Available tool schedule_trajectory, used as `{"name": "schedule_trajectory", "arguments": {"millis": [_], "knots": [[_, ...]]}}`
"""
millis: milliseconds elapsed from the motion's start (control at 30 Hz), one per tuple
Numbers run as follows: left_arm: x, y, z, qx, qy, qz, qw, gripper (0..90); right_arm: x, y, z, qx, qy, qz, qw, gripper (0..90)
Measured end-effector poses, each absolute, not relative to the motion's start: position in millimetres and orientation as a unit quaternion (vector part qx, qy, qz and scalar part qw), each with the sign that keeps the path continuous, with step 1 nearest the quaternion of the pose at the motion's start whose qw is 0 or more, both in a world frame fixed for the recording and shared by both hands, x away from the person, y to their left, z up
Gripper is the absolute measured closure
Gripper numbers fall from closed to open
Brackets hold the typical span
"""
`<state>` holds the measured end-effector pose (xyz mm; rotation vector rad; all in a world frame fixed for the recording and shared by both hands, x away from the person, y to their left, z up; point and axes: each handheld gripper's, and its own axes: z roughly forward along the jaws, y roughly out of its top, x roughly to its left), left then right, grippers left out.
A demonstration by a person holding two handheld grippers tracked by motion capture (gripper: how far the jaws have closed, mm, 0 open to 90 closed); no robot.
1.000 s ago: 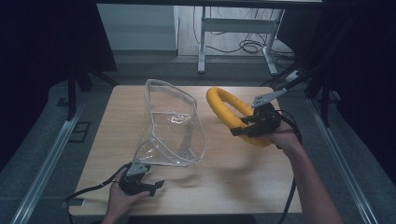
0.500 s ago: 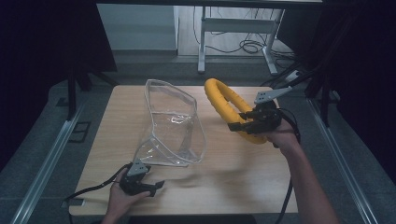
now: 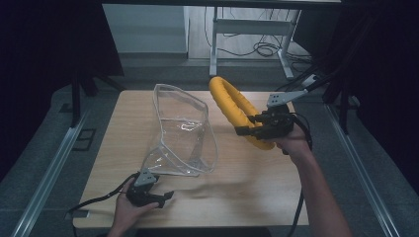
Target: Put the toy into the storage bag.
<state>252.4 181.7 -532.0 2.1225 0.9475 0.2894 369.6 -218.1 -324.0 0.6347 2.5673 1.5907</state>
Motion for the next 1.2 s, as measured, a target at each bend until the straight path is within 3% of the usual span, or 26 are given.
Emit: {"name": "schedule_trajectory", "arguments": {"millis": [1200], "knots": [[253, 181, -534, 0.839, 0.371, 0.109, 0.382, 17.7, 358, -179, -294, 0.163, 0.813, 0.558, 0.034, 51.4]]}}
